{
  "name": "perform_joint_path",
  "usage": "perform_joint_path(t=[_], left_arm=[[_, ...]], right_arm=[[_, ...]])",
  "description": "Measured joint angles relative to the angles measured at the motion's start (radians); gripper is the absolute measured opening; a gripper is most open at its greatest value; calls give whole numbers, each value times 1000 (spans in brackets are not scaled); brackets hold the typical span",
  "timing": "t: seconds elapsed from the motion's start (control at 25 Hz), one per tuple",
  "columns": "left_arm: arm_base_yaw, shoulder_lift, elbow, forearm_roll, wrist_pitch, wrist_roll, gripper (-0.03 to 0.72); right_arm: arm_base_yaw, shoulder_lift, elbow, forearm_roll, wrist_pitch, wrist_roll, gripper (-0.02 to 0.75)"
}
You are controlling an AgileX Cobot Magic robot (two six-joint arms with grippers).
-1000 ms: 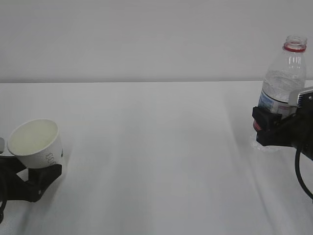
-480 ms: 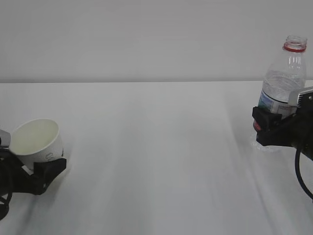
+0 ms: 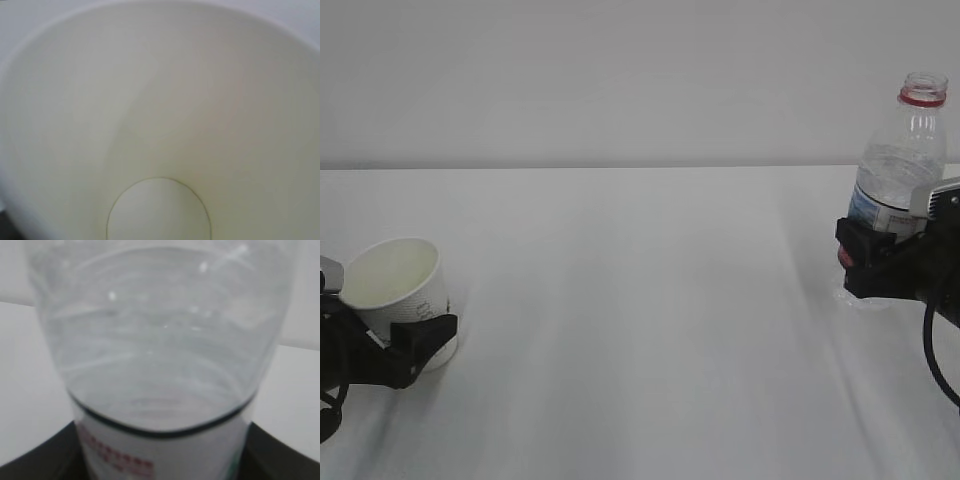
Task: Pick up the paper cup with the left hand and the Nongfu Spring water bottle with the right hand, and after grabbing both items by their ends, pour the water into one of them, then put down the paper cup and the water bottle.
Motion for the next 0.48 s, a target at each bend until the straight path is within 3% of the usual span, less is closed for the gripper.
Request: perform_joint_path(t=[0.16,0.48], left_arm=[[0,0,0,0,-2,0,599],[0,0,0,4,-2,0,586]], right_arm=[[0,0,0,0,0,0,440],[0,0,0,0,0,0,440]])
